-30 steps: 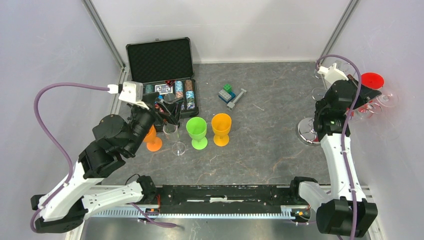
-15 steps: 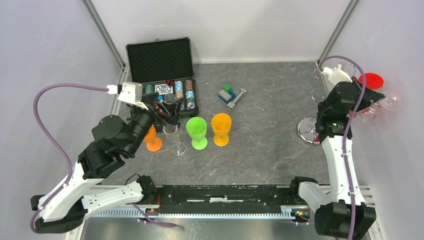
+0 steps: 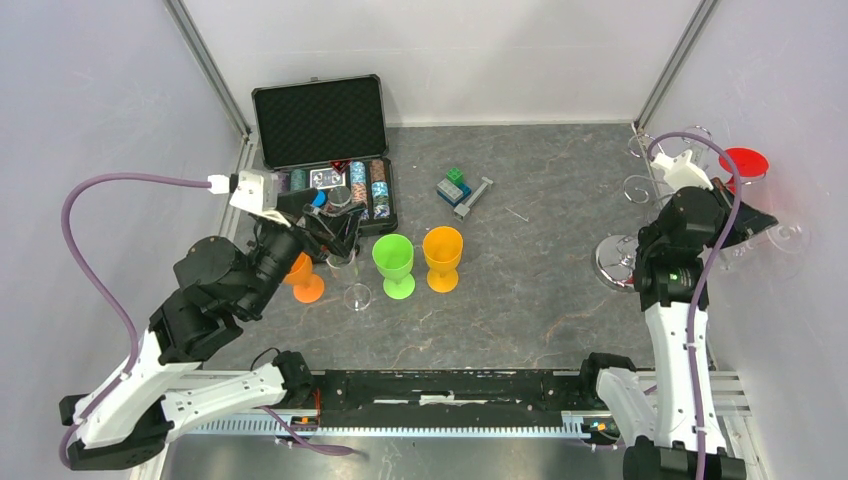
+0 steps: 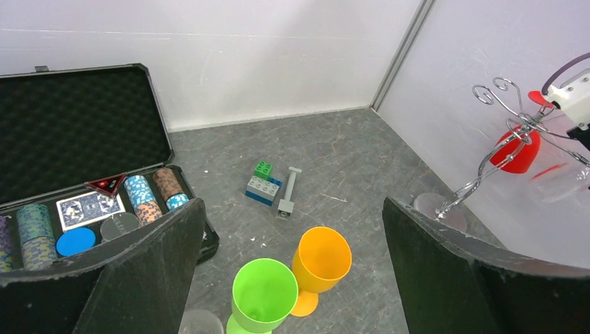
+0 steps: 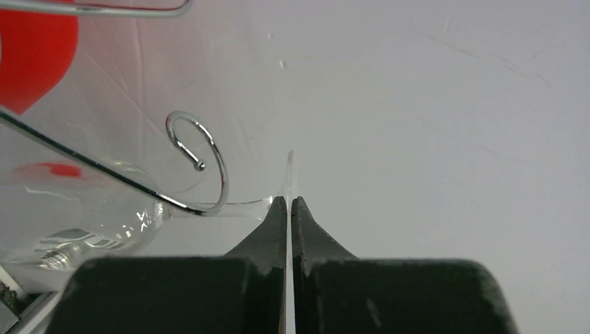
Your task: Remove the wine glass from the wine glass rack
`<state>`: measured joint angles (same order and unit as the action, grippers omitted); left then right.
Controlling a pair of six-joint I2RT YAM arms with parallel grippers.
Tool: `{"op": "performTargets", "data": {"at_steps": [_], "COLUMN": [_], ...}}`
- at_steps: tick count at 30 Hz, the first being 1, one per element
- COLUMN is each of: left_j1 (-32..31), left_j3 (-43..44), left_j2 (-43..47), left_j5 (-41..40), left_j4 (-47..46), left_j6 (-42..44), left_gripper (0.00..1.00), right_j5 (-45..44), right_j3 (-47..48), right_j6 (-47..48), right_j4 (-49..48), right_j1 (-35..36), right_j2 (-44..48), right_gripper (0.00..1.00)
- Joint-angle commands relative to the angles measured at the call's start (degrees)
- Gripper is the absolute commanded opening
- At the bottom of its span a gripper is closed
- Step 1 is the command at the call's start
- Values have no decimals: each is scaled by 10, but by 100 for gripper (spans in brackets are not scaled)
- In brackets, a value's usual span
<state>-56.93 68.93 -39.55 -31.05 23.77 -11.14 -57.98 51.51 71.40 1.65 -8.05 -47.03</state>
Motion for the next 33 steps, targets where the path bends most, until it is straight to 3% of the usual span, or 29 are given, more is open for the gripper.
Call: {"op": "performTargets", "data": {"at_steps": [1, 9, 16, 26, 33], "left_j1": [0, 0, 0, 0, 0], "left_j3": [2, 4, 3, 5, -7], "left_j2": [3, -18, -63, -106, -107], "left_j5": [19, 60, 133, 190, 198], "left_j4": [5, 9, -14, -44, -59], "left_j6": [6, -20, -49, -76, -85], "left_gripper": [100, 100, 100, 100, 100], "right_j5": [-7, -8, 76, 246, 453], "right_j3": [11, 18, 54, 97, 121], "right_j6": [-37, -76, -167, -253, -319], "right_j4": [44, 145, 251, 313, 333], "right_j1": [0, 40, 62, 67, 68], "right_j2": [28, 95, 159, 213, 220], "right_gripper": [0, 0, 0, 0, 0]}}
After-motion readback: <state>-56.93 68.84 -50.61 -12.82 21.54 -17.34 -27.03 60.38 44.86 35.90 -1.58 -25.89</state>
